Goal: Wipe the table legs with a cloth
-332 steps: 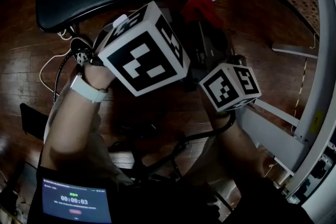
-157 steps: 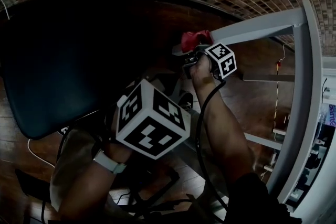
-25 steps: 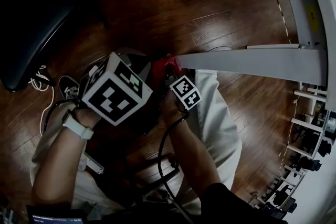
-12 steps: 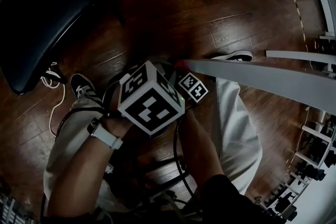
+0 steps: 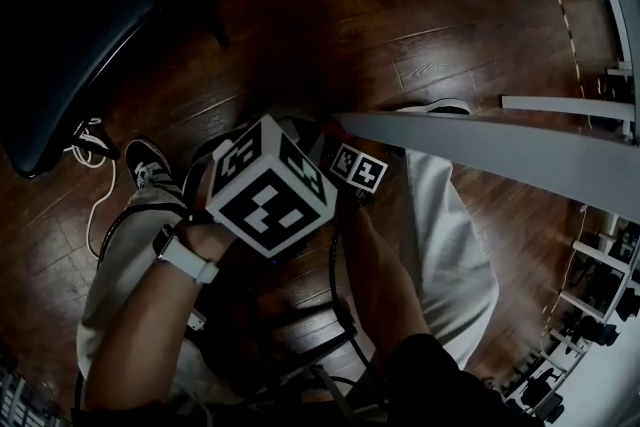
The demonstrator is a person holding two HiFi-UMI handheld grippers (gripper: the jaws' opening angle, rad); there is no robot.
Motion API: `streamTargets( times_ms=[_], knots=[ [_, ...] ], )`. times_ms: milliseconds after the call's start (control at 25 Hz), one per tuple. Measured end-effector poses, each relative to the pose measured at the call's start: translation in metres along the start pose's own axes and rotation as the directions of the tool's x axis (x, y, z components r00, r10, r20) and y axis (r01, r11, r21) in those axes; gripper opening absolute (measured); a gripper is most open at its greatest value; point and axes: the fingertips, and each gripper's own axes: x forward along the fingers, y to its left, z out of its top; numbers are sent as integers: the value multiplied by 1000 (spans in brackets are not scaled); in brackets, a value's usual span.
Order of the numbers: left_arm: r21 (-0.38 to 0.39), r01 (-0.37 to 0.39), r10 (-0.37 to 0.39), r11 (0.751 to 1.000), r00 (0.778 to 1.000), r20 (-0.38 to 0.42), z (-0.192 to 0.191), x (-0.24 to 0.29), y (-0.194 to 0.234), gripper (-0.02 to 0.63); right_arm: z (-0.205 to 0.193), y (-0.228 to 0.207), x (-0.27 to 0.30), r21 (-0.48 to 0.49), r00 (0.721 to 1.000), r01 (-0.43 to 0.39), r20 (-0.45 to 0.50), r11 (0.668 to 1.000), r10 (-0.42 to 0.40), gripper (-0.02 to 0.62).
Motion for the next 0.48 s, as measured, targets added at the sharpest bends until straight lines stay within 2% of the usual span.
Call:
streamTargets(
  times_ms=[200, 360, 480],
  knots=[
    [-24, -57, 58, 998, 998, 34, 10, 3, -5, -5, 7, -10, -18, -244, 997, -10, -78, 970, -9, 55],
    [-38, -94, 96, 995, 993, 63, 19, 7, -17, -6, 14, -6, -37, -434, 994, -57, -110, 899, 9, 57],
    [-59, -120, 125, 991, 987, 103, 34, 13, -31, -6, 31, -2, -58, -516, 993, -96, -110, 851, 46, 57]
  ],
)
